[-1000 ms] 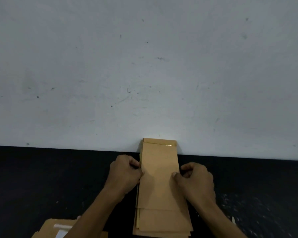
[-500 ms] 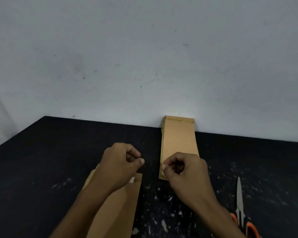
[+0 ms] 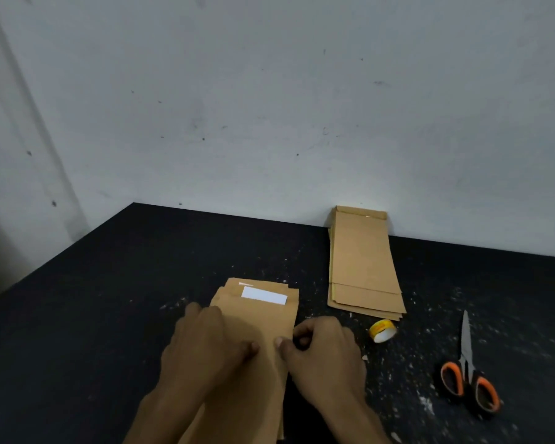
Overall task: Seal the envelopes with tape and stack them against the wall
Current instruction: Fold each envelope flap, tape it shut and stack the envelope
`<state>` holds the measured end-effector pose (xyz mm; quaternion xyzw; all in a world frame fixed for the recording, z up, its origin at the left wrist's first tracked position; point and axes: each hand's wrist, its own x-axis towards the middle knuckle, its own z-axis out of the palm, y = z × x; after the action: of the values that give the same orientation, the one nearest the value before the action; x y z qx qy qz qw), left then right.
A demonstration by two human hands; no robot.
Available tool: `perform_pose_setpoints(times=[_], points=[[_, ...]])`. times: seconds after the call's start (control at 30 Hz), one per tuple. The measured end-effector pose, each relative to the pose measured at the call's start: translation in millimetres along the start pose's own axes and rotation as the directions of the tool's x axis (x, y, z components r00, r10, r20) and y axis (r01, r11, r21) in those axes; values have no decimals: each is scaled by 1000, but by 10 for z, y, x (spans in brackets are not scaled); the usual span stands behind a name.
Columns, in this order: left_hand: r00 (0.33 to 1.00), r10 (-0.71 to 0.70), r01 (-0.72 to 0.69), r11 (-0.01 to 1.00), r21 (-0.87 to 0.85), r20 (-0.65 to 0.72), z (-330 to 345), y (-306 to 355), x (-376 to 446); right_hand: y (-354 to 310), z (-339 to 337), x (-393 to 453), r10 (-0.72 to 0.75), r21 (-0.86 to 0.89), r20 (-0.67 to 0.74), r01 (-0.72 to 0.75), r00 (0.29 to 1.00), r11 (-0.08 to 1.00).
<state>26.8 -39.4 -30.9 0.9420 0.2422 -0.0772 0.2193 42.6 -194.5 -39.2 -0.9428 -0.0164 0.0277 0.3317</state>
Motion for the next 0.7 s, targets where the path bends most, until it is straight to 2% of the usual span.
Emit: perform_pose_setpoints(times=[0.1, 0.2, 0.3, 0.4, 0.5, 0.6, 0.7], points=[[1000, -10, 9, 998, -61, -9, 3, -34, 3, -41, 13, -17, 36, 173, -12, -34, 999, 984], [1000, -15, 18, 963, -269, 12, -26, -73, 9, -8, 23, -3, 76, 458, 16, -75, 997, 886], [1000, -5, -11, 802, -598, -25, -89, -99, -29, 13, -72, -13, 88, 733, 128, -154, 988, 663], [997, 33, -80, 581, -810, -75, -197, -60, -110, 30, -191, -39, 31, 849, 198, -188, 980, 494], [987, 84, -162, 516, -841, -138, -298, 51, -213, 30, -315, -76, -36, 883, 111, -82, 993, 463], [974, 158, -221, 509, -832, -162, -374, 188, -307, -1, -497, -103, -96, 819, -134, 165, 986, 549], [953, 256, -276, 505, -818, -163, -445, 287, -402, -9, -700, -116, -220, 688, -305, 374, 927, 622]])
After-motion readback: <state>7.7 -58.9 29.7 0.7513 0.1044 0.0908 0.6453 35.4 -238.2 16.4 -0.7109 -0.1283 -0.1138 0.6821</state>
